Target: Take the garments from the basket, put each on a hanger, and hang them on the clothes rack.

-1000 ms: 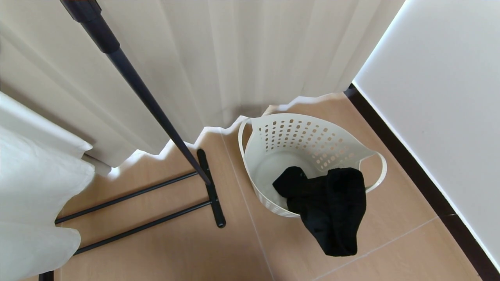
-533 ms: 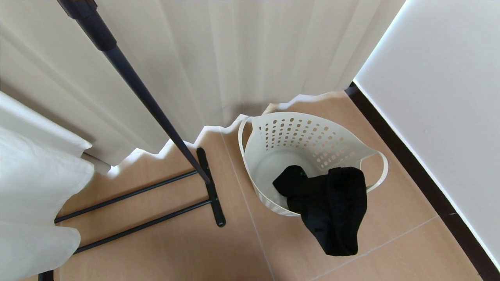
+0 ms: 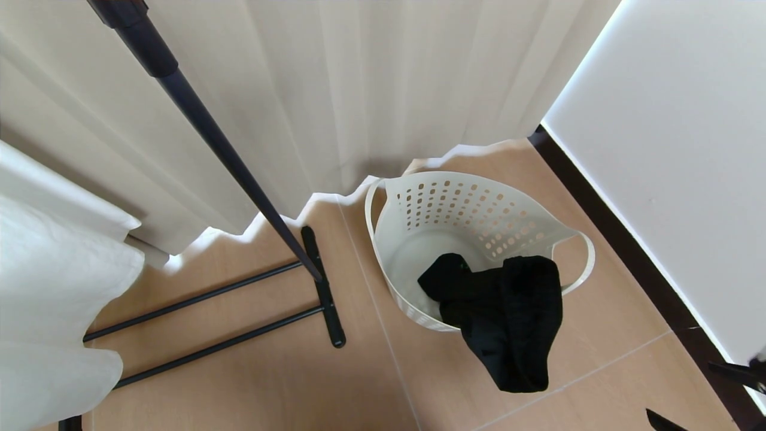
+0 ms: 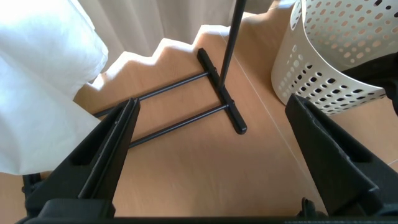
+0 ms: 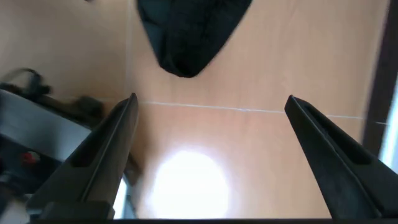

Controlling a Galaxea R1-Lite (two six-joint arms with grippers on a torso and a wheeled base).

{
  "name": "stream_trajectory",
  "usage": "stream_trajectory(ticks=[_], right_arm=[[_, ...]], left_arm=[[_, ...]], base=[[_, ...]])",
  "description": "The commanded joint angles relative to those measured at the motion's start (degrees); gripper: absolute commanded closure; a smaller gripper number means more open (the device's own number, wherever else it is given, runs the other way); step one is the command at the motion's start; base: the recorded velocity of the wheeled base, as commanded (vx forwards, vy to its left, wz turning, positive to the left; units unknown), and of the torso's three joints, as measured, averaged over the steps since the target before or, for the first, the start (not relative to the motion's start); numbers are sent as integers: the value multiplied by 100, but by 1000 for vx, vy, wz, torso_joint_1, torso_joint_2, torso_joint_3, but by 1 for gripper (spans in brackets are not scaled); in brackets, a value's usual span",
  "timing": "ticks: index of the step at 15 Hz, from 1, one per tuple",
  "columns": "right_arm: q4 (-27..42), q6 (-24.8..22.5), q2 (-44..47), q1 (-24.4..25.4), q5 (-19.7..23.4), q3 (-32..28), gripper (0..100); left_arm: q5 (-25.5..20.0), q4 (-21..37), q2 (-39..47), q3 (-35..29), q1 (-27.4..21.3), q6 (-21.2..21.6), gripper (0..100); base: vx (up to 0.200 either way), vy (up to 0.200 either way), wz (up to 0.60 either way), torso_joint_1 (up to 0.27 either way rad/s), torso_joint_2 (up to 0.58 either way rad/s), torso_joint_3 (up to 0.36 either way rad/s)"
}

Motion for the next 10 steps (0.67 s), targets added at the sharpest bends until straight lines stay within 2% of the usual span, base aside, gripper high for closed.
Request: stream_trajectory(ticks=[1,3,4,5,6,8,10], right_arm=[[-469,-559,2310,200,-682,-944,0],[-979,-841,3005,191,-700,-1190,0],[-1155,-1280,3207,182,-673,-1322,0],[-1155,-1280,3207,182,-673,-1322,0],[-1533,-1957,3664,15,-612,-1595,0],[-2069,-2519,4156,-81,-612,-1814,0],[-3097,-3170,4947,-319,-612,-2025,0]], left_arm=[[0,-3,5,0,2,-1,0],[0,-3,5,0,2,-1,0],[0,-3,5,0,2,-1,0],[0,-3,5,0,2,-1,0],[0,-3,5,0,2,-1,0],[0,-3,5,0,2,-1,0],[0,-3,5,0,2,-1,0]], base=[[0,0,0,0,0,0],[0,0,0,0,0,0],[0,0,0,0,0,0],[0,0,0,0,0,0],[0,0,0,0,0,0],[0,0,0,0,0,0],[0,0,0,0,0,0]])
